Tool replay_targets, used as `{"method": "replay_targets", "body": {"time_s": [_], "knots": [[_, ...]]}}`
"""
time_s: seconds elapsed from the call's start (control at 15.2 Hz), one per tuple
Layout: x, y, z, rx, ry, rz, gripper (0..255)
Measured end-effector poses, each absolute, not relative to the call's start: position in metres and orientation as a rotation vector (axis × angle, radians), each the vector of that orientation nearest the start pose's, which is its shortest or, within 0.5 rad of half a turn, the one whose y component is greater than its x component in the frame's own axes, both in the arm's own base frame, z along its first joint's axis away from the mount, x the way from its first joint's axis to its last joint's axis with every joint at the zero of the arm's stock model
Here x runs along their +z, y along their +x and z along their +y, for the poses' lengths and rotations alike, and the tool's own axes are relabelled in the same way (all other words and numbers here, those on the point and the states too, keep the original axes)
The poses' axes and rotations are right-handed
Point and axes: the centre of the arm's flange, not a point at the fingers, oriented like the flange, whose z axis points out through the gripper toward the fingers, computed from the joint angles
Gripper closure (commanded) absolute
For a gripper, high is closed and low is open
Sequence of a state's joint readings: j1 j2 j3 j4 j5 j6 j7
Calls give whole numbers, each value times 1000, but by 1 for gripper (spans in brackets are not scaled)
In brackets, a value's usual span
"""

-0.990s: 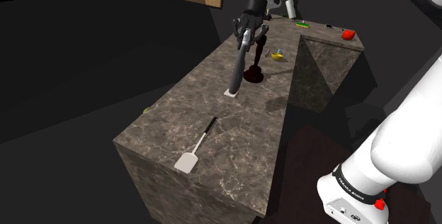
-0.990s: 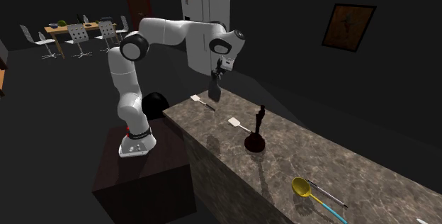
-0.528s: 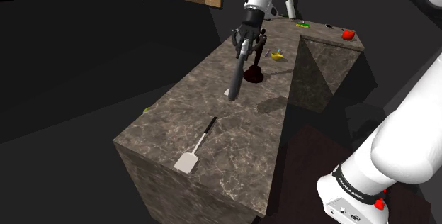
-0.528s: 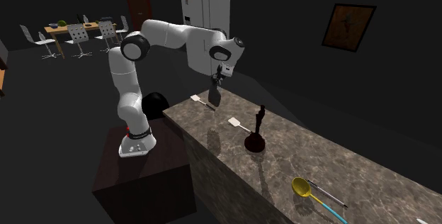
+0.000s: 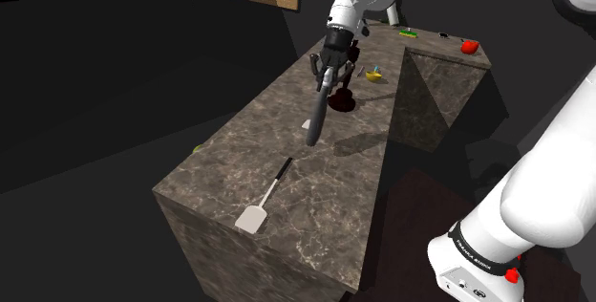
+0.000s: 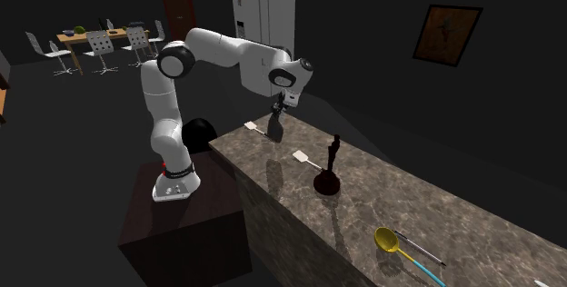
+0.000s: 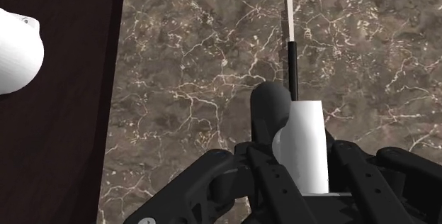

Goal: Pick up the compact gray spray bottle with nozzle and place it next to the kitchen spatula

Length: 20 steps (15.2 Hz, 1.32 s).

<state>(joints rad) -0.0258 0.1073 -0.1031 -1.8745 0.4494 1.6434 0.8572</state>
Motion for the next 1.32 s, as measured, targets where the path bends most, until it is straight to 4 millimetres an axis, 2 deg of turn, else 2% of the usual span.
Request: {"method": "replay_targets", "body": {"time_s": [0.79, 1.32], "knots": [[376, 554, -25, 659, -2377, 1454, 255], [358, 559, -27, 598, -2369, 1444, 255]]}}
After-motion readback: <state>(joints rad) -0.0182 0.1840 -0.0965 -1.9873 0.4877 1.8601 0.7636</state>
